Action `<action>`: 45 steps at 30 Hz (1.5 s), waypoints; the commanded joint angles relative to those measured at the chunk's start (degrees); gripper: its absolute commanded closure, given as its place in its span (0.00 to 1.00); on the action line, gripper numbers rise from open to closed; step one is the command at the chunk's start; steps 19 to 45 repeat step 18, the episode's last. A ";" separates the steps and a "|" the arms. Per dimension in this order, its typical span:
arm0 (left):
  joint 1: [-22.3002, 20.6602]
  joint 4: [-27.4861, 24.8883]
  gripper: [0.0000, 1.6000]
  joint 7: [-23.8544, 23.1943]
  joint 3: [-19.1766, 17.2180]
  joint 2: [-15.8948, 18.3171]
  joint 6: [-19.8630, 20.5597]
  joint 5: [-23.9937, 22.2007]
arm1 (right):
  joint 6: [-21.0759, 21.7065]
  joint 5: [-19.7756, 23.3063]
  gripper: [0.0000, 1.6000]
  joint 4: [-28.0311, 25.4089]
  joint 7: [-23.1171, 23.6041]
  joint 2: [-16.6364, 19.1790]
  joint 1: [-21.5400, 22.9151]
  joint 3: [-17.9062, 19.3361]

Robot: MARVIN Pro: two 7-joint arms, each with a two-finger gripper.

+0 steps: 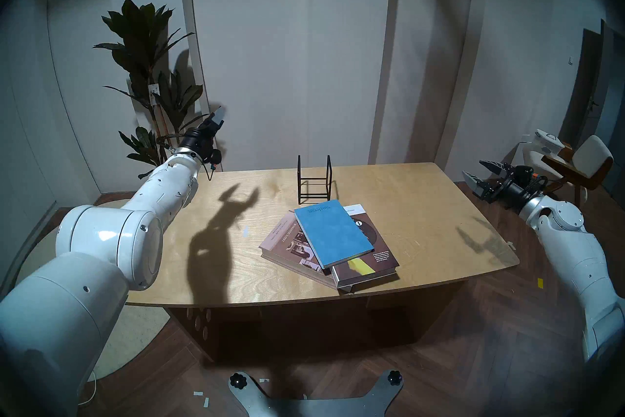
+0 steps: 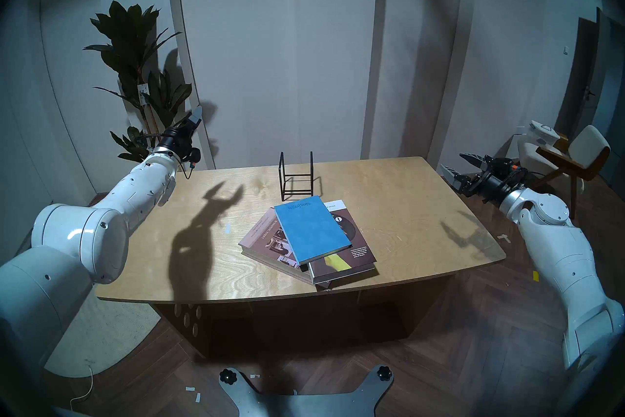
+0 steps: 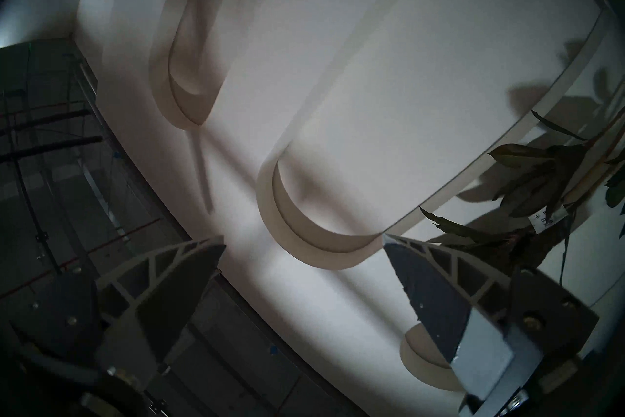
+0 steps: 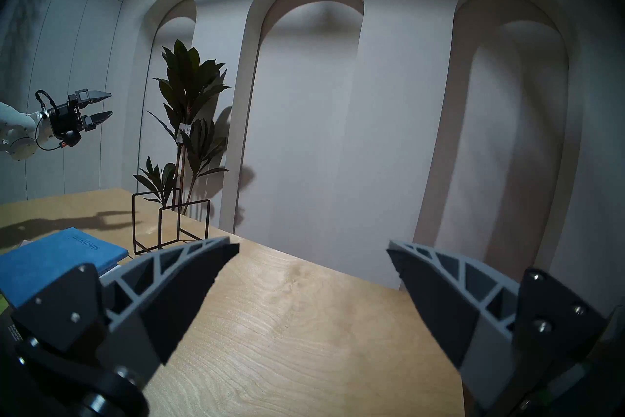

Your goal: Stack the books into one stack

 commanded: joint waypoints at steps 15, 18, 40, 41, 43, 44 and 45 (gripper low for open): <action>-2.37 -0.64 0.00 -0.77 -1.45 -0.64 1.68 -1.27 | -0.66 0.17 0.00 -0.33 0.05 -0.01 0.97 0.40; -2.39 -0.59 0.00 -0.65 -1.49 -0.65 1.71 -1.31 | -0.68 0.17 0.00 -0.32 0.06 -0.02 0.98 0.39; -2.39 -0.59 0.00 -0.65 -1.49 -0.65 1.71 -1.31 | -0.68 0.17 0.00 -0.32 0.06 -0.02 0.98 0.39; -2.39 -0.59 0.00 -0.65 -1.49 -0.65 1.71 -1.31 | -0.68 0.17 0.00 -0.32 0.06 -0.02 0.98 0.39; -2.39 -0.59 0.00 -0.65 -1.49 -0.65 1.71 -1.31 | -0.68 0.17 0.00 -0.32 0.06 -0.02 0.98 0.39; -2.39 -0.59 0.00 -0.65 -1.49 -0.65 1.71 -1.31 | -0.68 0.17 0.00 -0.32 0.06 -0.02 0.98 0.39; -2.39 -0.59 0.00 -0.65 -1.49 -0.65 1.71 -1.31 | -0.68 0.17 0.00 -0.32 0.06 -0.02 0.98 0.39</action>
